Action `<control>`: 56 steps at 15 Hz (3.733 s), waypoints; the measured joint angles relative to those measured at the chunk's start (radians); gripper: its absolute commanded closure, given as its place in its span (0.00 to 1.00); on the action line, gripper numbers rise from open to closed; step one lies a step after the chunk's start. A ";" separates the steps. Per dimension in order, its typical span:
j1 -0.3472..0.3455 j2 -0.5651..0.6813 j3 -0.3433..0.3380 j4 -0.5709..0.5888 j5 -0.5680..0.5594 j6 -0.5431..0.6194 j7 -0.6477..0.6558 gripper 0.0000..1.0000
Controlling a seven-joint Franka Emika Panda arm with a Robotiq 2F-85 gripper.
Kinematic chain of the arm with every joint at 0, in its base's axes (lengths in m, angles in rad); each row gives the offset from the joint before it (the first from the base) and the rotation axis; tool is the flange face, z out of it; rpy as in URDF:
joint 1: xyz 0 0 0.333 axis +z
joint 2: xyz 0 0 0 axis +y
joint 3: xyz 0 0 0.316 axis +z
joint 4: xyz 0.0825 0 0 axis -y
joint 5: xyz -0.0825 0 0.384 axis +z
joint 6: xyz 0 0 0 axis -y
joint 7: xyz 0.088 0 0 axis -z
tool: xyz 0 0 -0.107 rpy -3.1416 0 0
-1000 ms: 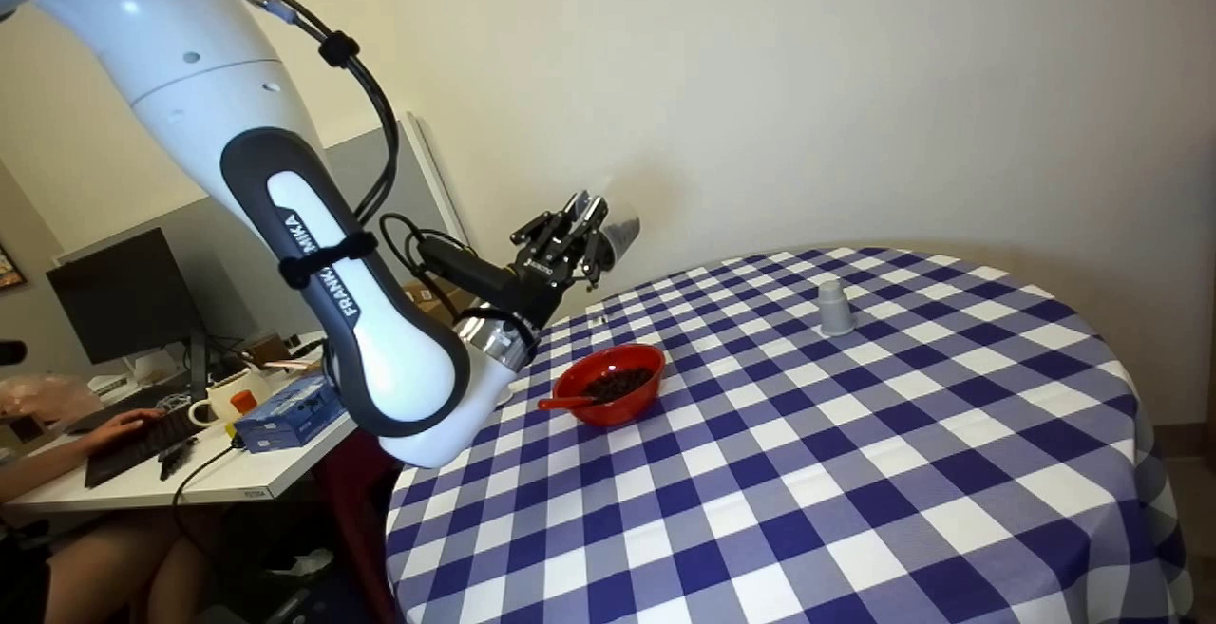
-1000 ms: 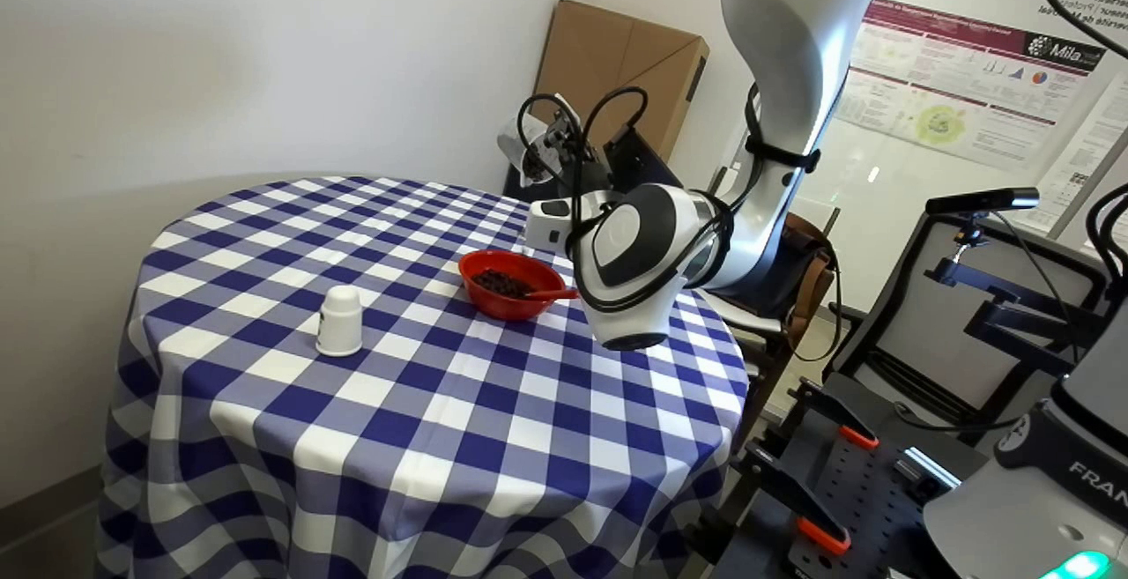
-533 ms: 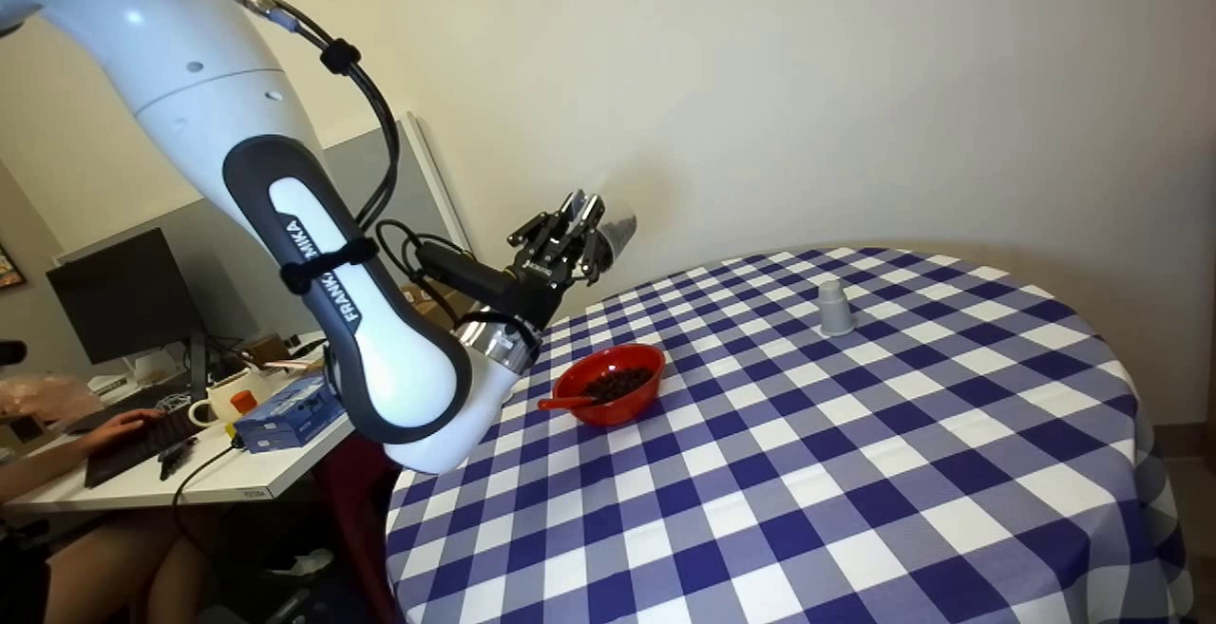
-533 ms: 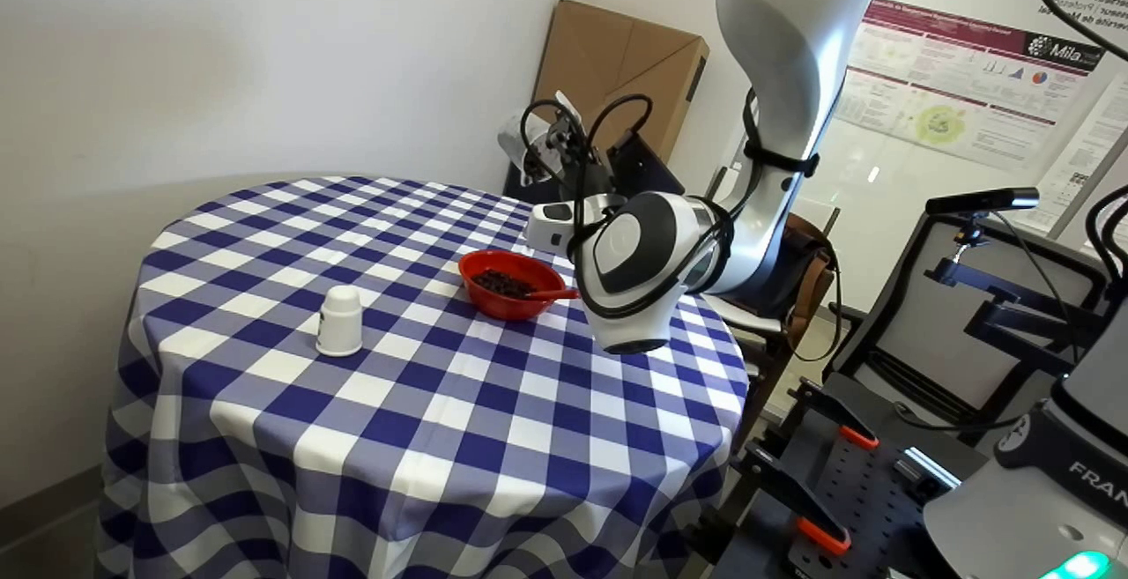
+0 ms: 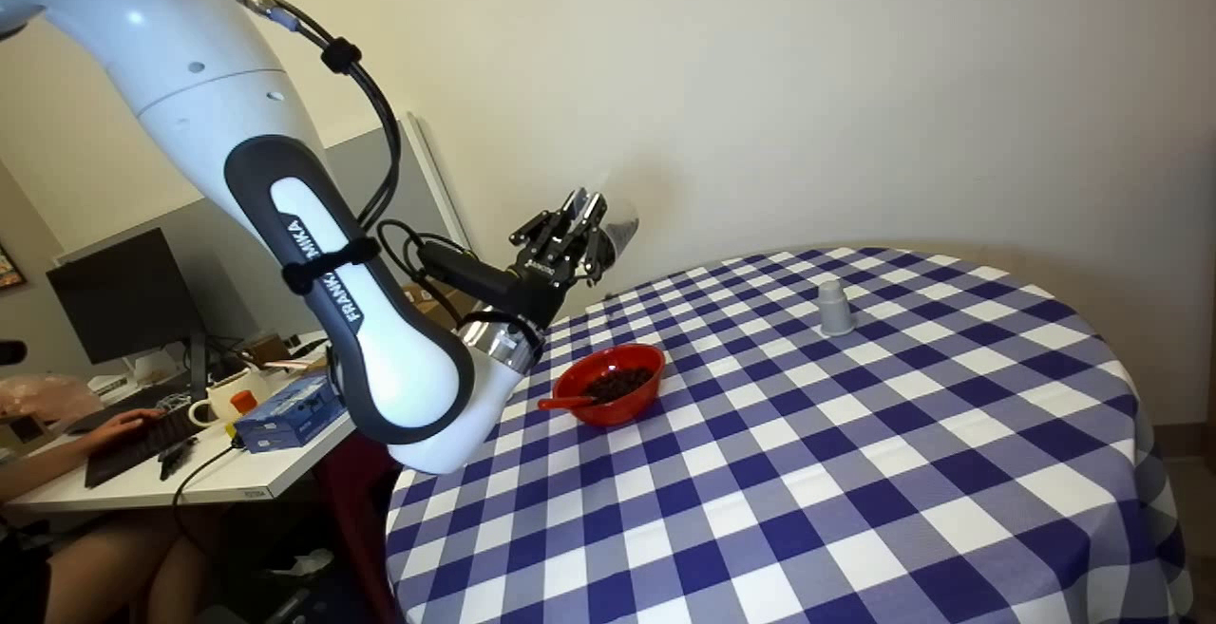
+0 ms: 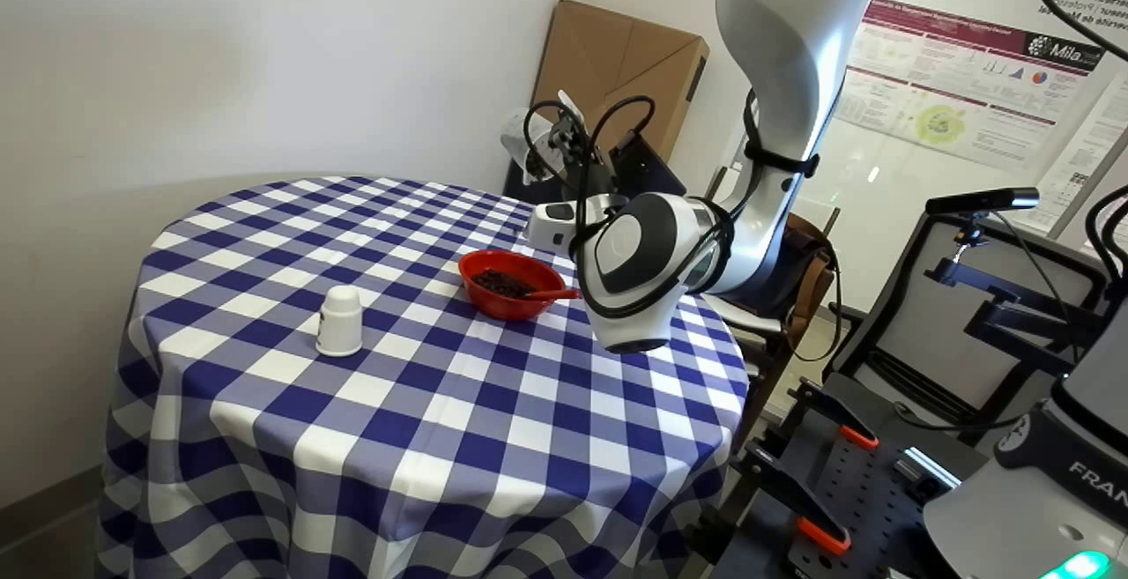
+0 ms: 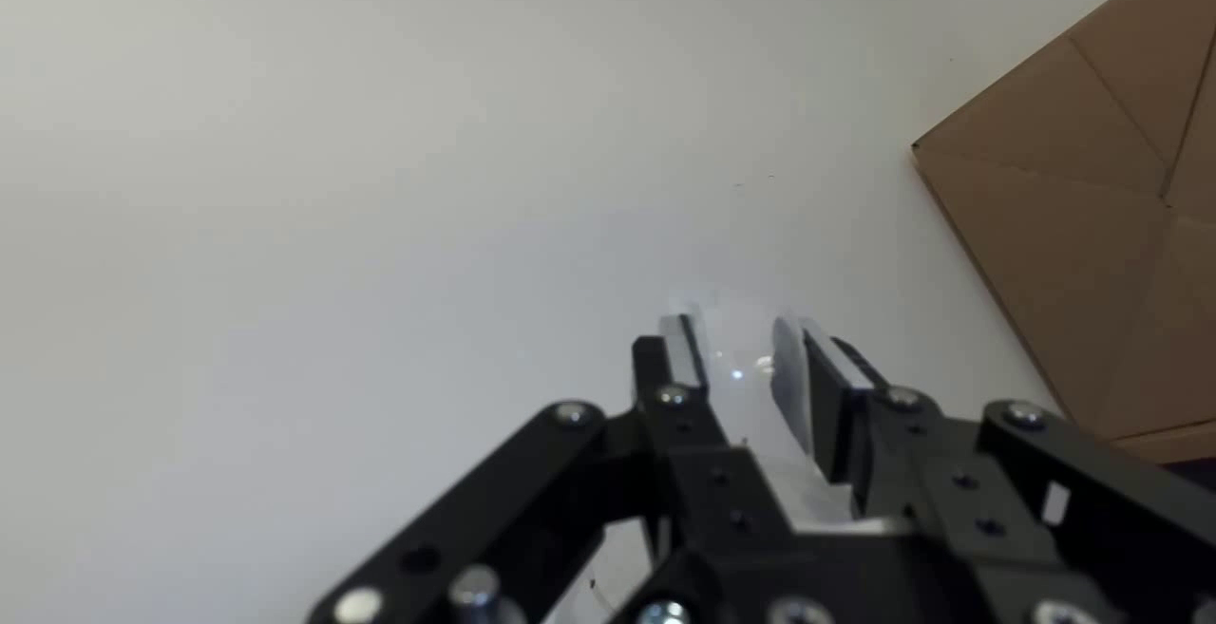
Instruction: Pour the contents of the clear jar into the red bowl
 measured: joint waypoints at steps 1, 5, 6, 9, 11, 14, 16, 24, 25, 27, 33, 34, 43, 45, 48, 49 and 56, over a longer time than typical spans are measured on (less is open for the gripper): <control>0.000 0.000 -0.001 0.000 0.000 0.000 0.001 0.91; 0.003 0.002 -0.007 0.000 0.000 -0.004 0.007 0.91; 0.005 0.003 -0.009 0.000 0.000 -0.008 0.010 0.91; 0.015 0.012 -0.018 0.001 0.000 -0.030 0.023 0.91; 0.023 0.022 -0.025 0.004 0.000 -0.047 0.034 0.91; 0.031 0.034 -0.034 0.009 0.000 -0.065 0.041 0.91; 0.036 0.040 -0.040 0.012 0.000 -0.074 0.043 0.91; 0.046 0.052 -0.053 0.023 0.000 -0.097 0.055 0.91; 0.047 0.053 -0.054 0.024 0.000 -0.102 0.058 0.91; 0.050 0.057 -0.057 0.026 0.000 -0.115 0.068 0.91; 0.060 0.084 -0.068 0.038 0.000 -0.165 0.092 0.91; 0.060 0.088 -0.068 0.039 0.000 -0.173 0.094 0.91; 0.061 0.126 -0.075 0.066 0.000 -0.234 0.109 0.91; 0.061 0.131 -0.077 0.069 0.000 -0.240 0.109 0.91; 0.061 0.134 -0.079 0.073 0.000 -0.243 0.109 0.91; 0.061 0.135 -0.080 0.074 0.000 -0.246 0.109 0.91; 0.151 0.176 -0.197 0.110 0.009 -0.279 0.156 0.91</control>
